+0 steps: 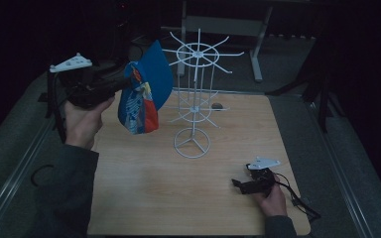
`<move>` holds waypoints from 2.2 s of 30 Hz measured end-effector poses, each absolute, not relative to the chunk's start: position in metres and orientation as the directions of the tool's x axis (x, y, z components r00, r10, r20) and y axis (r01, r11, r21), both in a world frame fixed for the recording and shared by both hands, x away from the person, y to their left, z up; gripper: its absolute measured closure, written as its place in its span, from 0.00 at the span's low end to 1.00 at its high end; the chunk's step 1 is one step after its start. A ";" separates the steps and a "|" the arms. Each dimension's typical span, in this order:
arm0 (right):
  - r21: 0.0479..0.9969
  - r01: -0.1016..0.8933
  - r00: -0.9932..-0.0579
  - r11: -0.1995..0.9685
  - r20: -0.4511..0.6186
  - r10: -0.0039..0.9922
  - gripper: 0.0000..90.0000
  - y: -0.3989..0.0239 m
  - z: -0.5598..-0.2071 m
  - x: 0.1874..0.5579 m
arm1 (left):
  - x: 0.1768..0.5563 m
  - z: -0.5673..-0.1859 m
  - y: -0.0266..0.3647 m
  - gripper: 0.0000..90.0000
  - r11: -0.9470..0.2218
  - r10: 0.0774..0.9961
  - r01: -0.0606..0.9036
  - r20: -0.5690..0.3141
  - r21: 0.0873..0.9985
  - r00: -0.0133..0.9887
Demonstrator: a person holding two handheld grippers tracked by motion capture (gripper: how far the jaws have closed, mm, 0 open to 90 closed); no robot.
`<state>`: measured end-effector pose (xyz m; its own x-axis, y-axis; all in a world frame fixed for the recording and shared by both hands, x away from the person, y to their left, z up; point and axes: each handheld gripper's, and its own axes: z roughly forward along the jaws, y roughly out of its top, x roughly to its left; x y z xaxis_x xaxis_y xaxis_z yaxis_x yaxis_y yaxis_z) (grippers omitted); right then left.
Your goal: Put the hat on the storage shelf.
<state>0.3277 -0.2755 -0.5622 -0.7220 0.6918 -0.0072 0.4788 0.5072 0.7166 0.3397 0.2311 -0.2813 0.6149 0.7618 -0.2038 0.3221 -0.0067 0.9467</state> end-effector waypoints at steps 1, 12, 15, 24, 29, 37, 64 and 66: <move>0.717 0.479 -0.722 0.507 -0.007 0.692 0.13 -0.275 -0.562 0.328 | 0.338 -0.281 0.234 0.99 -0.004 0.761 0.315 -0.202 0.949 0.617; 0.716 0.478 -0.723 0.509 -0.009 0.691 0.13 -0.276 -0.562 0.328 | 0.320 -0.259 0.250 0.99 0.027 0.734 0.212 -0.163 0.977 0.660; 0.716 0.477 -0.723 0.509 -0.010 0.691 0.13 -0.276 -0.562 0.328 | 0.314 -0.251 0.250 1.00 0.023 0.725 0.182 -0.141 0.983 0.674; 0.718 0.475 -0.723 0.509 -0.011 0.690 0.13 -0.276 -0.562 0.328 | 0.300 -0.233 0.250 1.00 0.019 0.671 0.127 -0.107 0.992 0.733; 0.717 0.475 -0.724 0.510 -0.011 0.690 0.13 -0.276 -0.562 0.328 | 0.298 -0.224 0.250 1.00 0.039 0.641 0.120 -0.117 0.992 0.758; 0.717 0.475 -0.724 0.510 -0.011 0.690 0.13 -0.276 -0.562 0.328 | 0.298 -0.212 0.242 1.00 0.031 0.596 0.114 -0.110 0.993 0.795; 0.717 0.475 -0.723 0.509 -0.011 0.690 0.13 -0.276 -0.562 0.328 | 0.307 -0.190 0.183 1.00 -0.013 0.491 0.054 -0.041 0.998 0.870; 0.717 0.476 -0.723 0.509 -0.011 0.690 0.13 -0.276 -0.562 0.328 | 0.310 -0.192 0.172 1.00 -0.054 0.486 0.046 -0.014 0.997 0.874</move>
